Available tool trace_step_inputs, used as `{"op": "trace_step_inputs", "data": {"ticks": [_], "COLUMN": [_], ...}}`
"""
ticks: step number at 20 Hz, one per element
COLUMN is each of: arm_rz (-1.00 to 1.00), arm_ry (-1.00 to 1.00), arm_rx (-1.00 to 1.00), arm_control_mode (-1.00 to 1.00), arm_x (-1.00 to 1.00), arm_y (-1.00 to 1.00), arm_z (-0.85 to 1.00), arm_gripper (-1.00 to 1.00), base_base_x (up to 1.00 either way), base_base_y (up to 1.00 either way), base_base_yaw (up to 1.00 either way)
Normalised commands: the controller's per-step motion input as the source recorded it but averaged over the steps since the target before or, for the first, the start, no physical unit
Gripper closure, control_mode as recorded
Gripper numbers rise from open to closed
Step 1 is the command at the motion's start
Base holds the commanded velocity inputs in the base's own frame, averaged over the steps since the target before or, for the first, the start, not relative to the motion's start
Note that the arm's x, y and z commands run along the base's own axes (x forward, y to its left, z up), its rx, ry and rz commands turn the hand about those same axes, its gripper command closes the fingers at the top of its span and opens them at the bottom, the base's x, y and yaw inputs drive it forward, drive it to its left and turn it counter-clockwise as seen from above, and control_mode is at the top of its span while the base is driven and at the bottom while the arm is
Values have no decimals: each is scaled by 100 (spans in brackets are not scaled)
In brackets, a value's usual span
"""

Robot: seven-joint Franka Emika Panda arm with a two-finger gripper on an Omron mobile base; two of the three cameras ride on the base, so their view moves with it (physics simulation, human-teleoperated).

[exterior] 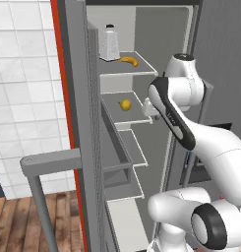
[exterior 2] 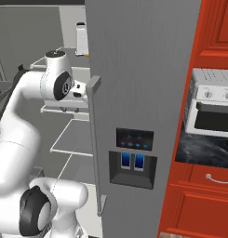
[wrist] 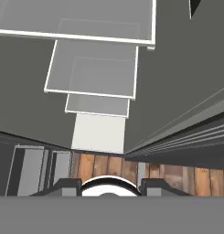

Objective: Pick the pear and banana from the fridge and place them on the plate next to the blender to make a fruit smoothie.

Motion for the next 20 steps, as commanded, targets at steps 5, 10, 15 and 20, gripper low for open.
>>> {"op": "trace_step_inputs", "data": {"ticks": [5,10,15,20], "arm_rz": [0,0,0,0], "arm_ry": [-4,-8,-34,-37], "arm_rx": [2,0,0,0], "arm_control_mode": [-100,-100,-100,-100], "arm_x": [-12,-8,-36,-16], "arm_y": [-1,6,7,14], "arm_z": [0,6,33,63], "arm_gripper": [-100,-100,-100,-100], "base_base_x": [0,0,0,0], "base_base_y": [0,0,0,0], "base_base_yaw": [0,0,0,0]}}
